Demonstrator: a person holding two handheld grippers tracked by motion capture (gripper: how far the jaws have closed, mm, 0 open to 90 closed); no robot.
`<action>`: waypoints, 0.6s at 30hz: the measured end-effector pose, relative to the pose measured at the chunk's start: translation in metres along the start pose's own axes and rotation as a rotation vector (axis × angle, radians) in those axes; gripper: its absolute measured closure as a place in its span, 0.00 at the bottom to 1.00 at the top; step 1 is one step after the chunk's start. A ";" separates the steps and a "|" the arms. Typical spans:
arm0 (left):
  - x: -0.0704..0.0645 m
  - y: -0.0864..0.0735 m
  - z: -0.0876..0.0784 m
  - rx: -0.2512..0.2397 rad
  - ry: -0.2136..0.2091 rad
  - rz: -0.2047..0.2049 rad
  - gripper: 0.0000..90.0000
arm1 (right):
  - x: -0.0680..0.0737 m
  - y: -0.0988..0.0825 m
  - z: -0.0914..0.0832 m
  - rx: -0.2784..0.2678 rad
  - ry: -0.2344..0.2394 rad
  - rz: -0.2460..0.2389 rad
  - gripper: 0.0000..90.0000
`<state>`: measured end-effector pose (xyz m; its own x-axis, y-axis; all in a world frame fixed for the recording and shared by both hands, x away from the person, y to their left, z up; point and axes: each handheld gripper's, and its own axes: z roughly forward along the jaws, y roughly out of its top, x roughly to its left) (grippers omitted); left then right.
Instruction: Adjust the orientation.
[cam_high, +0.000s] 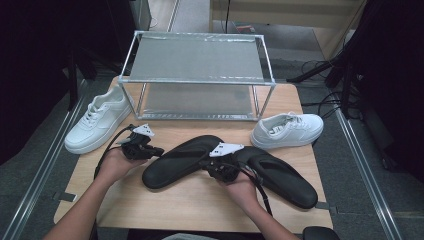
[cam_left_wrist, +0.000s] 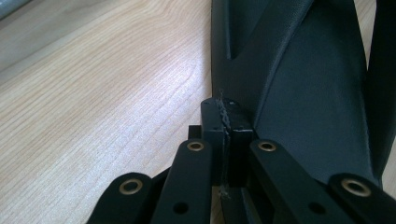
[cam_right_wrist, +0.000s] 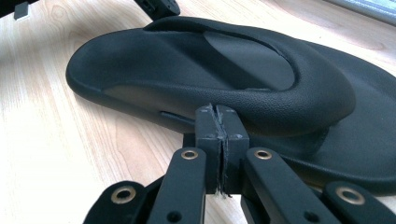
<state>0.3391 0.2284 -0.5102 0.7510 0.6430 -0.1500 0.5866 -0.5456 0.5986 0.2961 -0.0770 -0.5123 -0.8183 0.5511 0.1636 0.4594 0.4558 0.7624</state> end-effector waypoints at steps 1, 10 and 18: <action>0.000 -0.001 0.000 -0.003 -0.001 -0.004 1.00 | 0.000 0.001 0.000 0.002 -0.004 0.001 1.00; -0.010 -0.009 -0.002 0.001 -0.021 -0.011 1.00 | -0.007 0.005 0.001 0.005 -0.002 0.016 1.00; -0.017 -0.018 -0.008 0.006 -0.024 -0.020 1.00 | -0.011 0.010 0.008 0.005 0.000 0.031 0.99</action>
<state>0.3133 0.2317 -0.5117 0.7461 0.6408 -0.1808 0.6033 -0.5358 0.5907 0.3130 -0.0729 -0.5118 -0.8038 0.5649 0.1866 0.4859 0.4424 0.7538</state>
